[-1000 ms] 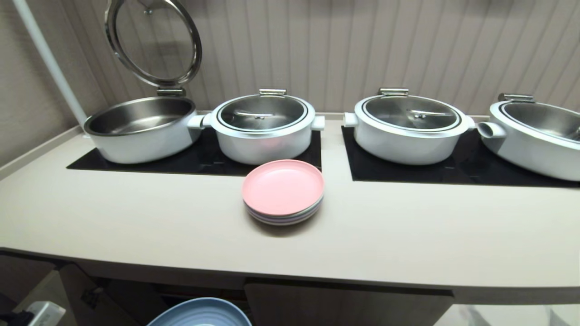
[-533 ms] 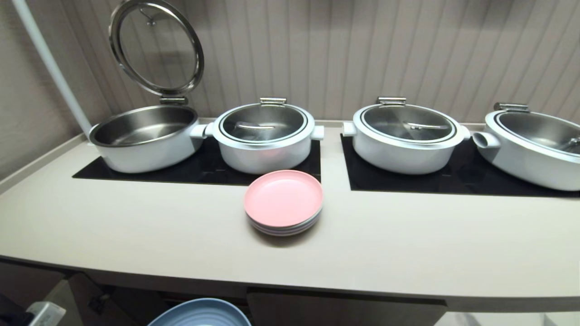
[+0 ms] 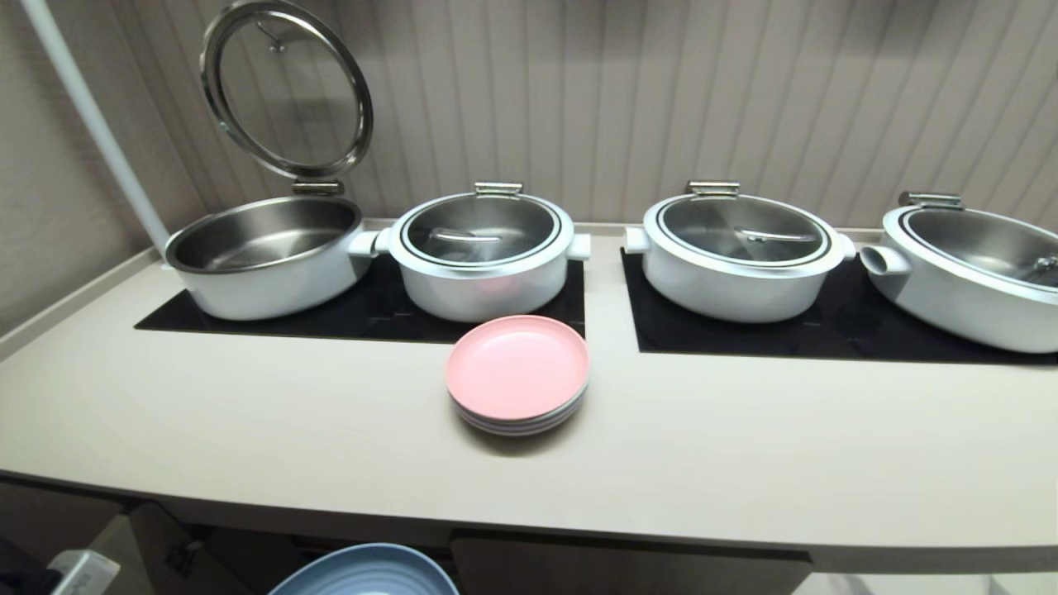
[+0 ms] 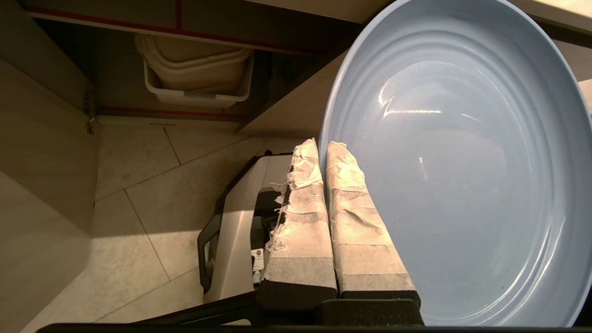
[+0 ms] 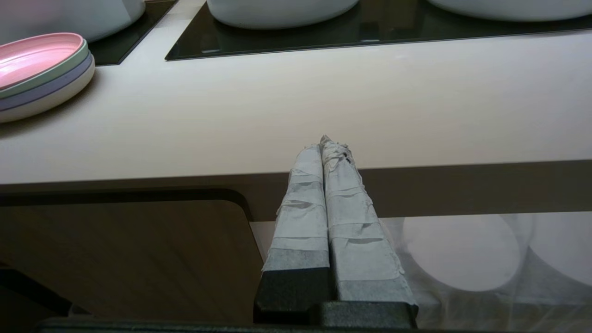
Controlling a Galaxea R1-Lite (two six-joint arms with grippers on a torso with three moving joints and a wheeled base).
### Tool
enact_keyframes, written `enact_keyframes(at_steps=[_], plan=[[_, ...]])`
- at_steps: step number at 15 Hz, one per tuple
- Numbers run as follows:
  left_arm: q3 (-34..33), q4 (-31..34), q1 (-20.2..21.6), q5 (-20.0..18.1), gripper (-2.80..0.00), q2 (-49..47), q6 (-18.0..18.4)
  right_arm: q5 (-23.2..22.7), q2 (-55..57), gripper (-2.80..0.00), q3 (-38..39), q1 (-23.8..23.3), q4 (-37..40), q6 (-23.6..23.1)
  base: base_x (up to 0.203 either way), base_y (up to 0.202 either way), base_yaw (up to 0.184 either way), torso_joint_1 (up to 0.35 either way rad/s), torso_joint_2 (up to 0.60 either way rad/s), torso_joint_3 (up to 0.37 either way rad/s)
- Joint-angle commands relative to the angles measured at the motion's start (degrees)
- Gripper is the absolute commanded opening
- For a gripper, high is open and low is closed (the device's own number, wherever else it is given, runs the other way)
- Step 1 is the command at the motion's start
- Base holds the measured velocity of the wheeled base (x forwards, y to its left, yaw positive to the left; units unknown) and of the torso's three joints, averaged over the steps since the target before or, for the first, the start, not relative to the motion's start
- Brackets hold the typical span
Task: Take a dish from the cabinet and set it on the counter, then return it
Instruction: Place it on the table
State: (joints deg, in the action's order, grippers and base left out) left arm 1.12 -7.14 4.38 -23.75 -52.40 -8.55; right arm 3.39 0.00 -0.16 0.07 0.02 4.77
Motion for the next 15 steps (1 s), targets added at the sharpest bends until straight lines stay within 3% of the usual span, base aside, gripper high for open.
enact_keyframes(at_steps=[1, 5, 9, 15], plan=[[0.1, -0.06, 0.02, -0.07, -2.8, -0.08, -0.07, 0.04, 0.0, -2.8, 0.07, 0.01, -0.02, 0.07, 0.0, 0.0, 0.0, 0.0, 0.0, 0.0], [2.05, -0.15, 0.04, -0.21, -2.8, -0.21, -0.38, 0.04, 0.0, -2.8, 0.01, 0.01, -0.02, 0.07, 0.0, 0.0, 0.0, 0.0, 0.0, 0.0], [8.36, -0.14, 0.97, 0.31, -2.8, -5.43, -1.11, 0.04, 0.0, -2.8, 0.04, 0.01, -0.02, 0.07, 0.0, 0.0, 0.0, 0.0, 0.0, 0.0], [17.51, -0.37, 1.68, 0.7, -2.8, -11.92, -9.39, 0.04, 0.0, -2.8, -0.01, 0.01, -0.02, 0.07, 0.0, 0.0, 0.0, 0.0, 0.0, 0.0]])
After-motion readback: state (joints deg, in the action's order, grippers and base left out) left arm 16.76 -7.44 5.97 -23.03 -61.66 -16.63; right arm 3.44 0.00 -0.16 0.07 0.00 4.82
